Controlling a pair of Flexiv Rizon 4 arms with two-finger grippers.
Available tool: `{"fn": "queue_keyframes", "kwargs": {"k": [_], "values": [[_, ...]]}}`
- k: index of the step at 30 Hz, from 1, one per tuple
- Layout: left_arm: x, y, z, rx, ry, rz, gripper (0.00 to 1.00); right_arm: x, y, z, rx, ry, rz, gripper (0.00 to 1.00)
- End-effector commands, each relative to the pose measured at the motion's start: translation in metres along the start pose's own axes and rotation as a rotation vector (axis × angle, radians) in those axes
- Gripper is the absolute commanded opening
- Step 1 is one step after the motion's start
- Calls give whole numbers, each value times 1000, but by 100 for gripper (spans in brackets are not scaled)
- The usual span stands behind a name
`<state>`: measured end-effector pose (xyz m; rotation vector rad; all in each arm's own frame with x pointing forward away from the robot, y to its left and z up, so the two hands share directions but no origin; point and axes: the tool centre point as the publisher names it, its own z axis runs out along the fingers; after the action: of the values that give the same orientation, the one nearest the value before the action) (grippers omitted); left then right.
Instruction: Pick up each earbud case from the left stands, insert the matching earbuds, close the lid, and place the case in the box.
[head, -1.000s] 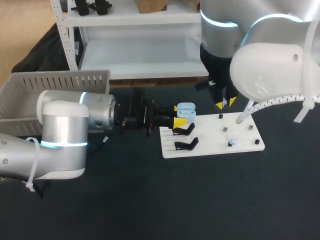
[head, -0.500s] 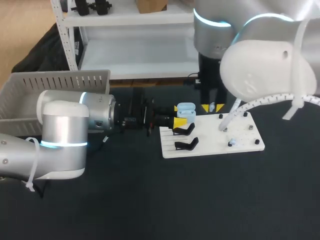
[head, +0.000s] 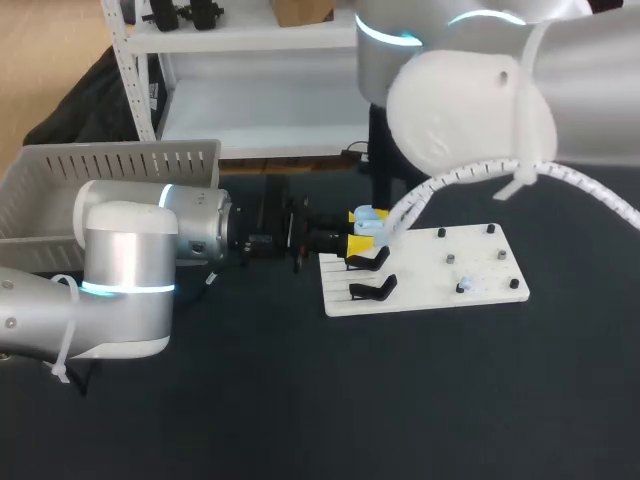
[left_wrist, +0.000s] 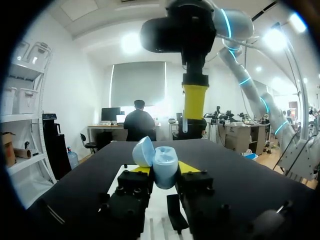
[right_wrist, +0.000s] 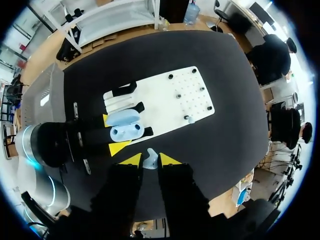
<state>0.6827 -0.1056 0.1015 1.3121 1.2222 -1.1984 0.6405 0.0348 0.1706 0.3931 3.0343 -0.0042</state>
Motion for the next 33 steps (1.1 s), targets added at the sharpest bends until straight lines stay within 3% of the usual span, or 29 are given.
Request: {"fn": "queue_keyframes", "kwargs": {"k": [1,4,11,24,33], "values": [[-1,-1,0,-4,3,0,0,-1,1,-1,4,3,1,0],[-1,-1,0,-4,3,0,0,-3,2,0,19,-10,28,0],[-1,-1,0,-4,3,0,0,-14,14,-5,33,45,155,0],[-1,-1,0,-4,3,0,0,-15,17,1,138,61,105,0],[-1,-1,0,-4,3,0,0,-17,18,6,150,62,99,0]]}}
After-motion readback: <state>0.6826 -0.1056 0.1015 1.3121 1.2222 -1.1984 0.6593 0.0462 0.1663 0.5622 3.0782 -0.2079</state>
